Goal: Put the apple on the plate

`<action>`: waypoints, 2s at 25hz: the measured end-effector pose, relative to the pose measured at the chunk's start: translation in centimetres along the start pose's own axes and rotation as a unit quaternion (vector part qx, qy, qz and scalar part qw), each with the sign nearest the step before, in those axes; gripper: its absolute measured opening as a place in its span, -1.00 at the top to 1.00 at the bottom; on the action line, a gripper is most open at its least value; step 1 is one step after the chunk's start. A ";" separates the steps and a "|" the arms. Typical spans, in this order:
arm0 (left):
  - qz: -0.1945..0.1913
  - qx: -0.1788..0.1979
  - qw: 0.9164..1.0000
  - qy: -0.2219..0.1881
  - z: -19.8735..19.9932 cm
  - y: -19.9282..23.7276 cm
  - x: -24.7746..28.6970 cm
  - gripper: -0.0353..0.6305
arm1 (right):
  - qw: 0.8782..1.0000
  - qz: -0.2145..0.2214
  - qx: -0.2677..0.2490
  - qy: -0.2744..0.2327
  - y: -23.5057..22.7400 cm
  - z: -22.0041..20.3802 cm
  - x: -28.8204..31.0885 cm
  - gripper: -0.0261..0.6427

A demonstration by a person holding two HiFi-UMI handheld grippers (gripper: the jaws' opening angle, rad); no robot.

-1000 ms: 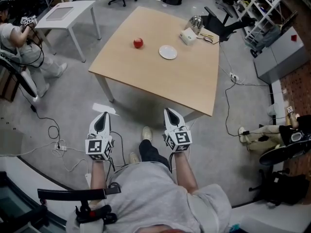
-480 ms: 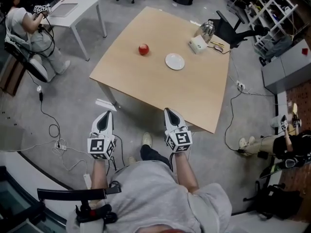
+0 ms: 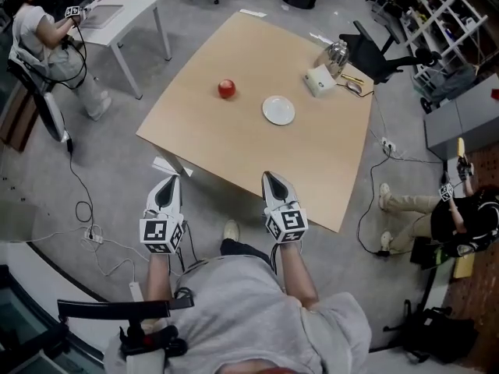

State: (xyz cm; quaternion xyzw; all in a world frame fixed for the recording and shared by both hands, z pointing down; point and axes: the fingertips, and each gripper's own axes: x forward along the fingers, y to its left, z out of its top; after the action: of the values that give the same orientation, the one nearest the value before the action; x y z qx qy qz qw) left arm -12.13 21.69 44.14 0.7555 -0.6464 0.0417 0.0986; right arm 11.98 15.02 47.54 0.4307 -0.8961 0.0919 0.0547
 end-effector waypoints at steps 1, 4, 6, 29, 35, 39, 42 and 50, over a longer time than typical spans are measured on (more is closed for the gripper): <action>0.000 0.001 1.000 -0.001 0.1 -0.2 0.7 0.84 | 1.000 0.001 0.000 -0.001 -0.6 0.1 0.3 0.90; 0.001 0.003 1.000 -0.005 0.7 -0.7 2.4 0.84 | 1.000 0.004 -0.002 -0.004 -2.3 0.6 1.3 0.90; 0.003 0.005 1.000 -0.007 1.0 -1.0 3.2 0.84 | 1.000 0.006 -0.004 -0.006 -3.1 0.8 1.8 0.90; 0.012 0.006 1.000 0.006 1.1 0.0 9.8 0.84 | 1.000 0.026 0.003 0.006 -6.6 0.6 7.6 0.90; 0.008 0.001 1.000 0.014 0.5 2.3 12.4 0.84 | 1.000 0.021 0.010 0.014 -6.7 0.0 10.7 0.90; 0.000 -0.003 1.000 0.031 -0.3 3.3 14.9 0.84 | 0.999 0.018 0.012 0.023 -7.5 -0.3 13.1 0.90; -0.006 -0.007 0.999 0.040 0.1 3.7 17.0 0.84 | 0.999 0.015 0.017 0.028 -8.5 0.2 14.9 0.90; -0.006 -0.011 0.998 0.057 0.0 6.3 21.3 0.84 | 0.999 0.020 0.020 0.037 -9.8 0.2 20.1 0.90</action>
State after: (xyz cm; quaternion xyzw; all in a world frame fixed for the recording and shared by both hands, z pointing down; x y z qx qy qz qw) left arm -14.90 0.20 48.83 0.7544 -0.6358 0.0767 0.1441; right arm 7.14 -6.35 52.01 0.4097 -0.9000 0.1270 0.0774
